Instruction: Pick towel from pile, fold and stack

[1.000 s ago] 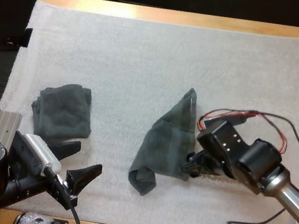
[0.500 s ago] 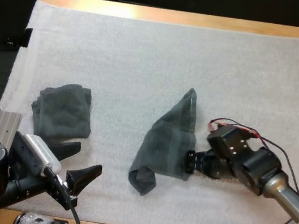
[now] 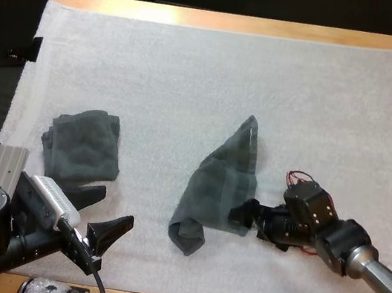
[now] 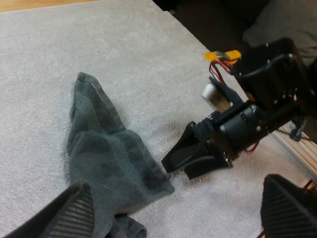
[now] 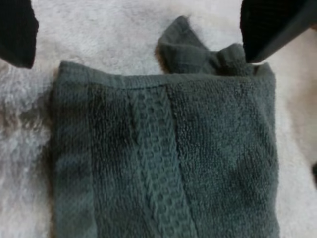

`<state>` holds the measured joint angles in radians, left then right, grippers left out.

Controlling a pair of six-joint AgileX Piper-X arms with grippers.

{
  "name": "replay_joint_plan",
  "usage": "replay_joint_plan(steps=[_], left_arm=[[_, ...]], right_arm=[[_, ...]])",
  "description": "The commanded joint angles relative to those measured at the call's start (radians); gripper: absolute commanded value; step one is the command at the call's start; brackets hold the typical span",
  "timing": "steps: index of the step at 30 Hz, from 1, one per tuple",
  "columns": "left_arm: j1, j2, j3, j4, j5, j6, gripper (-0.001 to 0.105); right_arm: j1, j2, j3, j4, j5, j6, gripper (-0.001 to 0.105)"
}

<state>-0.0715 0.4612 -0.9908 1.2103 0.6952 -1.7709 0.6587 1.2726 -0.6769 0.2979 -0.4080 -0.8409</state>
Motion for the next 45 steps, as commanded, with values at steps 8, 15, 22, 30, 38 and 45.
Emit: replay_joint_plan(steps=[8,15,22,30,38,45], left_arm=[[-0.004,0.002,-0.006,0.003,0.013,-0.004,0.069],[-0.004,0.002,-0.006,0.003,0.013,-0.004,0.069],[-0.004,0.002,-0.006,0.003,0.013,-0.004,0.069],[-0.004,0.002,-0.006,0.003,0.013,-0.004,0.069],[-0.004,0.002,-0.006,0.003,0.013,-0.004,0.069],[-0.004,0.002,-0.006,0.003,0.013,-0.004,0.069]], right_arm=[[-0.005,-0.004,0.102,-0.191,-0.018,0.153,0.081],[-0.005,0.026,0.133,-0.236,-0.015,0.19,0.081],[-0.005,0.101,0.132,-0.319,-0.023,0.236,0.081],[-0.005,0.165,0.132,-0.387,-0.065,0.266,0.081],[-0.005,0.18,0.132,-0.425,-0.058,0.283,0.073],[-0.005,0.18,0.132,-0.413,0.002,0.273,0.029]])
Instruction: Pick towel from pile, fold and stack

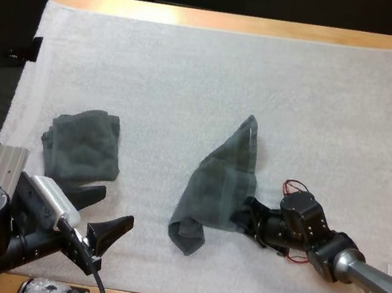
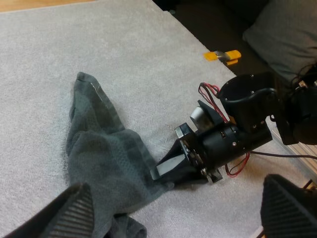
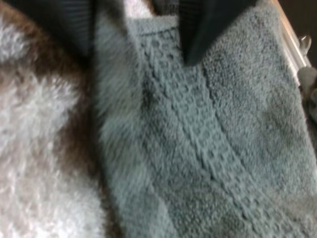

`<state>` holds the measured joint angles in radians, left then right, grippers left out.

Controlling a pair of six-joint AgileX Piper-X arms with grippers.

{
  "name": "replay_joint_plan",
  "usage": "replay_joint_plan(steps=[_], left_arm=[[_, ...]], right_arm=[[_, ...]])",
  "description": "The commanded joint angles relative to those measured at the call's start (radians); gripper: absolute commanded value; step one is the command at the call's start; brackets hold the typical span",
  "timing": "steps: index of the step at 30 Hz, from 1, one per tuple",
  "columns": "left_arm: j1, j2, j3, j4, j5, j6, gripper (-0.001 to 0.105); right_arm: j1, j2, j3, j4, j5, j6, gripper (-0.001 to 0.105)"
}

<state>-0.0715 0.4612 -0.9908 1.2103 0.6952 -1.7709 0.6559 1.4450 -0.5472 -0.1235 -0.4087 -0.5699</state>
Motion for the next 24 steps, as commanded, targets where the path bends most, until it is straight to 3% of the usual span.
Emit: replay_joint_plan(steps=[1,3,4,12,19,24], left_arm=[[-0.004,0.002,-0.006,0.003,0.013,-0.004,0.069],[-0.004,0.002,-0.006,0.003,0.013,-0.004,0.069],[-0.004,0.002,-0.006,0.003,0.013,-0.004,0.069],[-0.004,0.002,-0.006,0.003,0.013,-0.004,0.069],[-0.004,0.002,-0.006,0.003,0.013,-0.004,0.069],[-0.004,0.002,-0.002,0.003,0.013,-0.004,0.069]], right_arm=[[-0.003,0.008,0.003,0.009,0.006,-0.022,0.017],[0.0,0.008,0.003,0.012,0.002,-0.064,0.003],[0.001,0.008,0.003,0.017,0.002,-0.073,0.001],[0.001,0.002,0.003,0.048,-0.038,-0.215,0.002],[0.001,-0.046,0.002,0.049,-0.044,-0.269,0.002],[0.001,-0.097,-0.06,0.179,-0.016,-0.373,0.002]])
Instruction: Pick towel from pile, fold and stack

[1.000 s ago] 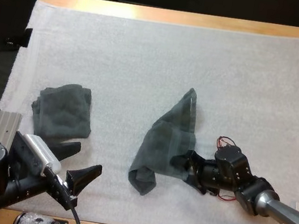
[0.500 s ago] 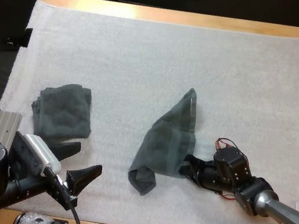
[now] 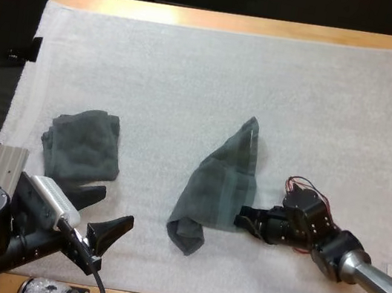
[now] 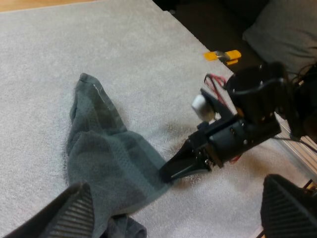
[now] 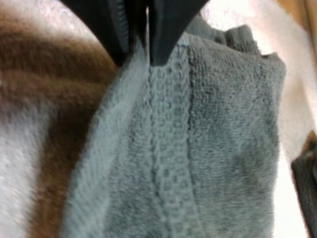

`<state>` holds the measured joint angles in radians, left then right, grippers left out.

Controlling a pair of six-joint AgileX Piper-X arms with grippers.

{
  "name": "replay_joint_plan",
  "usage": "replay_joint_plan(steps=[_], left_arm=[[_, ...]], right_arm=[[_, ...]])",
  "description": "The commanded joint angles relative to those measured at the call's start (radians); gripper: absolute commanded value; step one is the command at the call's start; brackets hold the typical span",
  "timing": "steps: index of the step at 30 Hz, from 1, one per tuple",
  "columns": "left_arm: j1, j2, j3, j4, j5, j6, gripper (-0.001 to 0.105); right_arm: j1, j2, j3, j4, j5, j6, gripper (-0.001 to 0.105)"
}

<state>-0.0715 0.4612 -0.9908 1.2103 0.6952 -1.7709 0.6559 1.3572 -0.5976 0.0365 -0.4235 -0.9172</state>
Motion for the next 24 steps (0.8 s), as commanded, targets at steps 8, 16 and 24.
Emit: replay_joint_plan(steps=[8,16,24], left_arm=[[-0.004,0.002,-0.002,0.003,0.013,-0.004,0.069],[-0.004,0.002,-0.002,0.003,0.013,-0.004,0.069],[-0.004,0.002,-0.002,0.003,0.013,-0.004,0.069]], right_arm=[[0.001,-0.035,-0.217,0.34,0.104,-0.267,0.002],[0.001,-0.035,-0.415,0.533,0.168,-0.42,0.002],[0.001,-0.035,-0.619,0.688,0.204,-0.54,0.002]])
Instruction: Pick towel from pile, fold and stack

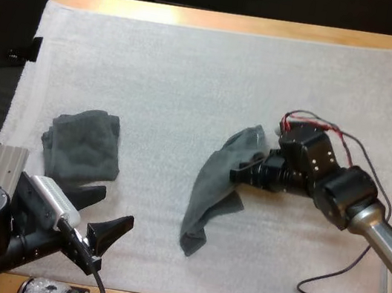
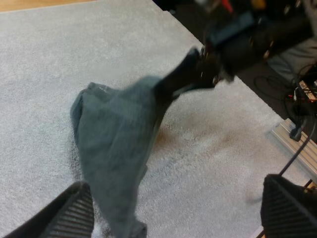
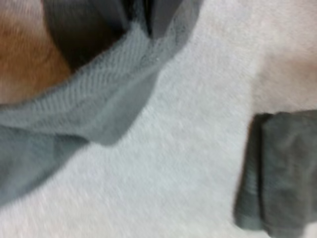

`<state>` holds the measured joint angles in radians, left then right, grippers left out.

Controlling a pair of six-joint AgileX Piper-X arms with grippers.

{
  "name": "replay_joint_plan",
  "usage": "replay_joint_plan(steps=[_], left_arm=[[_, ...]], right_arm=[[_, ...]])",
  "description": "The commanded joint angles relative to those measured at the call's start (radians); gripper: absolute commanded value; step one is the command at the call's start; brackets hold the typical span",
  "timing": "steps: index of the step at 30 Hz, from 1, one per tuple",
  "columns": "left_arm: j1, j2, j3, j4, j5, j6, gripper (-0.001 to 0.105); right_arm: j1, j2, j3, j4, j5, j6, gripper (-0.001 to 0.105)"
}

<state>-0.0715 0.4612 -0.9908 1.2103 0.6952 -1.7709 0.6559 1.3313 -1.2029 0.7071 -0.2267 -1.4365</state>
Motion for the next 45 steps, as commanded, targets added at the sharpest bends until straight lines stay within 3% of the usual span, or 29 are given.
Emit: replay_joint_plan(steps=[1,13,23,29,34,40,45], left_arm=[[-0.004,0.002,-0.002,0.003,0.013,-0.004,0.069],[-0.004,0.002,-0.002,0.003,0.013,-0.004,0.069],[-0.004,0.002,-0.002,0.003,0.013,-0.004,0.069],[-0.004,0.002,-0.002,0.003,0.013,-0.004,0.069],[-0.004,0.002,-0.002,0.003,0.013,-0.004,0.069],[-0.004,0.002,-0.002,0.003,0.013,-0.004,0.069],[-0.004,0.002,-0.002,0.003,0.013,-0.004,0.069]], right_arm=[[0.001,-0.009,-0.035,0.026,0.007,-0.029,0.002],[0.01,-0.009,-0.277,0.106,0.019,-0.096,0.002],[0.096,-0.005,-0.403,0.117,0.167,-0.168,0.002],[0.094,0.031,-0.475,0.12,0.17,-0.168,0.002],[0.108,0.048,-0.482,0.151,0.17,-0.166,0.002],[0.119,0.077,-0.478,0.291,0.17,-0.214,0.002],[0.118,0.082,-0.405,0.323,0.17,-0.228,0.002]])
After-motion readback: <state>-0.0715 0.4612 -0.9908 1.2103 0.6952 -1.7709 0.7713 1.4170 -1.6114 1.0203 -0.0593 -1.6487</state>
